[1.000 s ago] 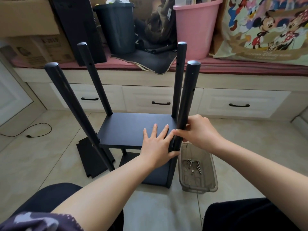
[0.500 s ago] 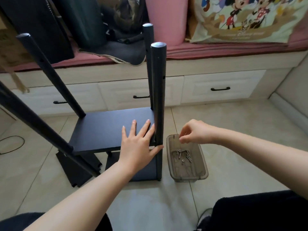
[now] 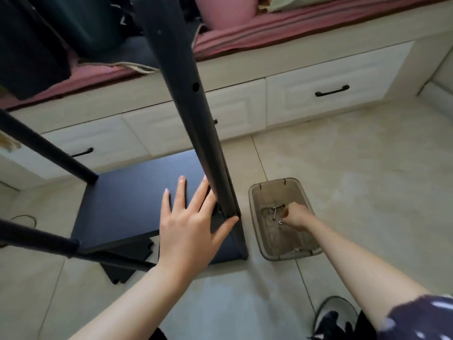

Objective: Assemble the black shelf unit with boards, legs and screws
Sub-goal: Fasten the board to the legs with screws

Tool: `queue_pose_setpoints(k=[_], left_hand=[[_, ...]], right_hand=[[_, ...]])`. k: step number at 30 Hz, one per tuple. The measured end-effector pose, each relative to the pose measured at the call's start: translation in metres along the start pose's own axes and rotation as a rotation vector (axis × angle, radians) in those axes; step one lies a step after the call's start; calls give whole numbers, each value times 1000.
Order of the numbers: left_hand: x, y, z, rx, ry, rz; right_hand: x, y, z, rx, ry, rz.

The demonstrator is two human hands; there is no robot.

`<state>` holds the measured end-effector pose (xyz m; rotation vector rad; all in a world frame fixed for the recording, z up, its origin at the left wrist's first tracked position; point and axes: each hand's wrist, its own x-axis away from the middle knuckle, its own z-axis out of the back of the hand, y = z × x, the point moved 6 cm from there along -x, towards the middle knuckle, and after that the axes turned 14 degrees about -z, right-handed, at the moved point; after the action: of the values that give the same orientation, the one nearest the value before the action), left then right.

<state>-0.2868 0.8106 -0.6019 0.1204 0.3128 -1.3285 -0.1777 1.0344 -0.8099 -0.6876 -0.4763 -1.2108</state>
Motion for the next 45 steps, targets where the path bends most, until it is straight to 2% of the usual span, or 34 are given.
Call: queue_pose_setpoints(k=[4, 9, 17, 23, 28, 35, 39, 41, 45], left_hand=[[-1, 1, 1, -9, 42, -5], [-1, 2, 0, -1, 36, 3], [-2, 2, -2, 3, 41, 8], [-3, 1, -3, -1, 33, 9], [-4, 0, -4, -1, 13, 17], [-5, -3, -8, 28, -194, 64], [-3, 1, -10, 11, -224, 73], [-4, 3, -10, 14, -219, 69], [-5, 4, -9, 30, -216, 64]], right_hand=[[-33, 2, -21, -29, -6, 8], [-52, -13, -44, 27, -16, 115], [-56, -19, -63, 291, 128, 121], [-51, -17, -67, 476, 165, 119], [-30, -25, -52, 373, 199, 155], [40, -40, -13, -78, 211, 232], [89, -52, 29, -275, 243, 275], [114, -62, 56, -304, 206, 294], [177, -82, 108, -151, 150, 386]])
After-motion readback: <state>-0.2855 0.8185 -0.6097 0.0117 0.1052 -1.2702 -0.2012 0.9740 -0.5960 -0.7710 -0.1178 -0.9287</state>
